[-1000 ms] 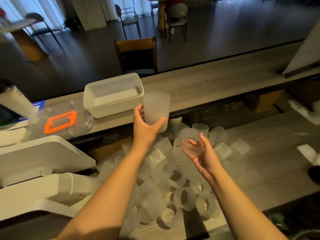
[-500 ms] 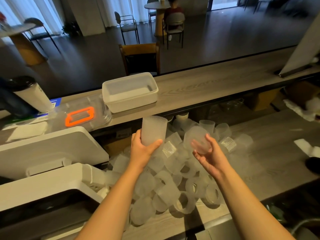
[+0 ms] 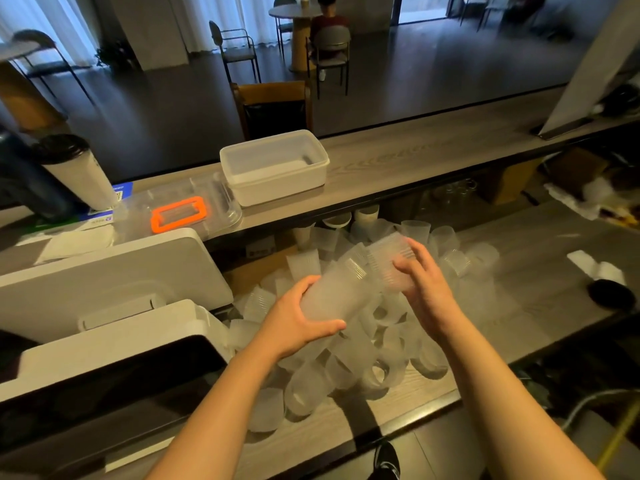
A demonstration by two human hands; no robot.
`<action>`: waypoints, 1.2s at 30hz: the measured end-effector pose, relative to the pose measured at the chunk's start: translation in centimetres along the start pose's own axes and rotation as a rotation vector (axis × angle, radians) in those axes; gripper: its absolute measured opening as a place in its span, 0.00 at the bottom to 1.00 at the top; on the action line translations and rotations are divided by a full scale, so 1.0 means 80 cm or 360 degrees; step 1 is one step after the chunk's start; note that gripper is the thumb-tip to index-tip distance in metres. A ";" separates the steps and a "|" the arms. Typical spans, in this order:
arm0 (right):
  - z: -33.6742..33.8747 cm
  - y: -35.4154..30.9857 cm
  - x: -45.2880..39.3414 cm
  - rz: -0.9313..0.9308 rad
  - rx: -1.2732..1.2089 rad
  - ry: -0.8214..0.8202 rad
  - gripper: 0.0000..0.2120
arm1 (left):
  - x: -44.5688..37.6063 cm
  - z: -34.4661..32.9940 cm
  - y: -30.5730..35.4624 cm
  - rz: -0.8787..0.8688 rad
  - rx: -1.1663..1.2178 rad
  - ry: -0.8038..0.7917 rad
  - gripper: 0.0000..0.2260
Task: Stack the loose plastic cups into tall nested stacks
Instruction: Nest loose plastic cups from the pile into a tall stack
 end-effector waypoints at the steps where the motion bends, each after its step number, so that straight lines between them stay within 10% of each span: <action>1: -0.006 0.001 0.007 0.0040 0.0105 -0.0013 0.36 | 0.004 0.001 0.000 -0.0027 -0.0010 -0.0033 0.36; 15: -0.036 0.014 0.039 0.0176 0.0674 0.0009 0.24 | 0.021 0.008 -0.001 -0.0160 -0.0067 -0.0170 0.36; 31: -0.031 0.033 0.014 -0.0010 0.0585 -0.0027 0.35 | -0.016 -0.025 0.012 -0.0002 -0.0068 -0.0010 0.34; 36: 0.021 0.052 -0.015 -0.0085 0.0340 0.0277 0.22 | -0.030 -0.038 0.005 0.0169 0.0121 0.0193 0.33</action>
Point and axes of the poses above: each hand's wrist, its own x-axis away from the middle knuckle, its own z-axis out of the back of the hand, y = z × x, the point moved 2 cm from there along -x, towards the middle knuckle, and after that the axes turned 9 degrees about -z, right-handed, at the moved point
